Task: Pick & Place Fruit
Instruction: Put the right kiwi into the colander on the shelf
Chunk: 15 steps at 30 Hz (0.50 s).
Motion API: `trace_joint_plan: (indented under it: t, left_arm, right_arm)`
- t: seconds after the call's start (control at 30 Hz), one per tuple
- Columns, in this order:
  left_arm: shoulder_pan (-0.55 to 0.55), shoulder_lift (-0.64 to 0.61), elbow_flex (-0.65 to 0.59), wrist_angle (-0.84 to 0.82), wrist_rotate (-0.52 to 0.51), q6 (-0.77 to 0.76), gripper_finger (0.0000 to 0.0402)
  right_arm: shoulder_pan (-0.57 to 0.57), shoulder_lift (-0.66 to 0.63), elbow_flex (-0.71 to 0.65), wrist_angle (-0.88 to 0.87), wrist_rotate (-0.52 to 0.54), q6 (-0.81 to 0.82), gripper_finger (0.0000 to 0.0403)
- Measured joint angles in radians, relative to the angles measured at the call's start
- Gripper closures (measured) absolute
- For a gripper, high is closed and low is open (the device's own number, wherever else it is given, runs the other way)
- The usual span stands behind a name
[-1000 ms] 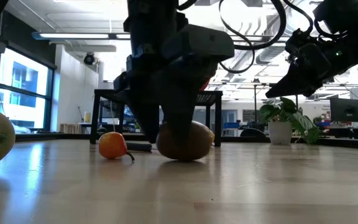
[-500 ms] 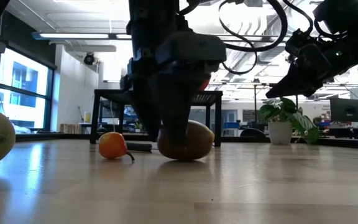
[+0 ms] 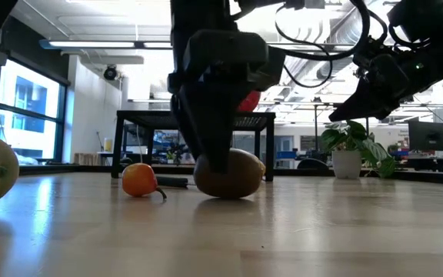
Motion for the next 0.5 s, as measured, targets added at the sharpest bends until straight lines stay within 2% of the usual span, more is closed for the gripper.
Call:
trace_joint_plan:
  t: [0.5]
  left_arm:
    - [0.018, 0.000, 0.002, 0.018, 0.030, 0.290, 0.0103]
  right_arm:
    - [0.000, 0.000, 0.000, -0.001, 0.000, 0.000, 0.0400]
